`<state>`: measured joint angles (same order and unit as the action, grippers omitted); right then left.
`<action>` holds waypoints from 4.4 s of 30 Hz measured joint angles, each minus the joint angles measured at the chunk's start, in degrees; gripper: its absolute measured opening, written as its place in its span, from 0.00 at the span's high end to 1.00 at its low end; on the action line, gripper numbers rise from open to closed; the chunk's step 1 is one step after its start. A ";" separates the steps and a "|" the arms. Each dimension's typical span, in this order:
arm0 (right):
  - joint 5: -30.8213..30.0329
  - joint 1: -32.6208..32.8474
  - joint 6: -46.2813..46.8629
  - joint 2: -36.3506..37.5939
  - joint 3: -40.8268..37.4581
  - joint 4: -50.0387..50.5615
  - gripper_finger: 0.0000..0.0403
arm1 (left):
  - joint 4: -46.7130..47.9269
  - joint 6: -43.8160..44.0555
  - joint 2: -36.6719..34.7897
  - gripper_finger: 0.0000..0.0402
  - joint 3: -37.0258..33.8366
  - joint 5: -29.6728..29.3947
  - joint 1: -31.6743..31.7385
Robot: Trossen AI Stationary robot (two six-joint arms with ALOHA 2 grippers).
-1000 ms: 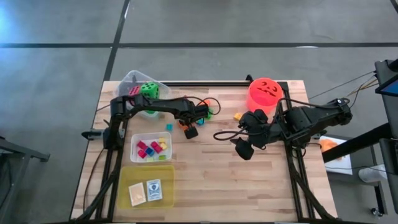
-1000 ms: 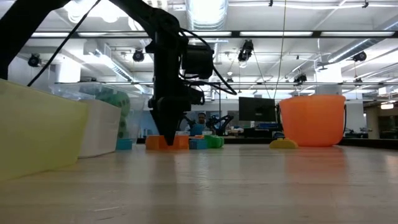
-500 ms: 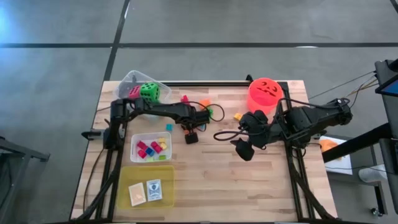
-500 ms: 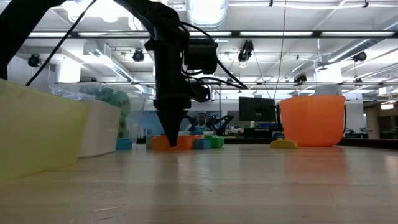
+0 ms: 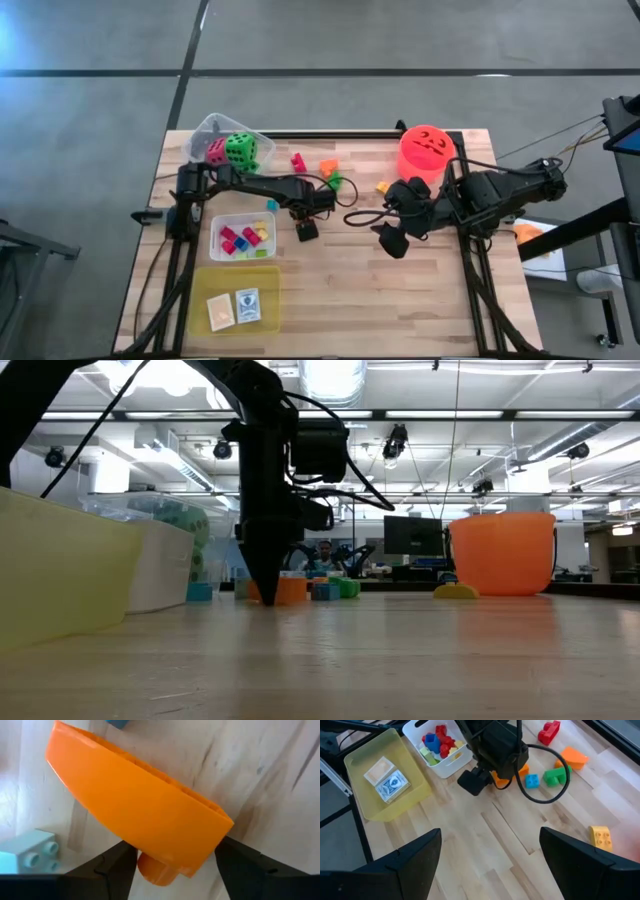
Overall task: Pick & Place Toys
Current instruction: Put the orange game piece into the white bin
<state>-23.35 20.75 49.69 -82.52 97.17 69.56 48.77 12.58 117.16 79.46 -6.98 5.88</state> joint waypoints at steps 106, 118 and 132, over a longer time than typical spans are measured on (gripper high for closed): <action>1.33 0.00 -6.34 0.02 0.02 -0.04 0.18 | 17.45 16.18 -29.35 0.76 -21.31 13.47 -16.87; 1.35 0.00 -6.21 0.04 0.02 -0.03 0.18 | 13.71 12.56 -29.38 0.76 -23.65 12.09 -16.88; 1.56 0.00 -6.38 0.04 0.02 0.04 0.18 | 12.73 12.79 -29.33 0.54 -21.62 11.88 -16.88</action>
<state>-21.80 20.75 43.31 -82.48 97.19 69.60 61.51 25.36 87.83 57.85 4.90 -11.00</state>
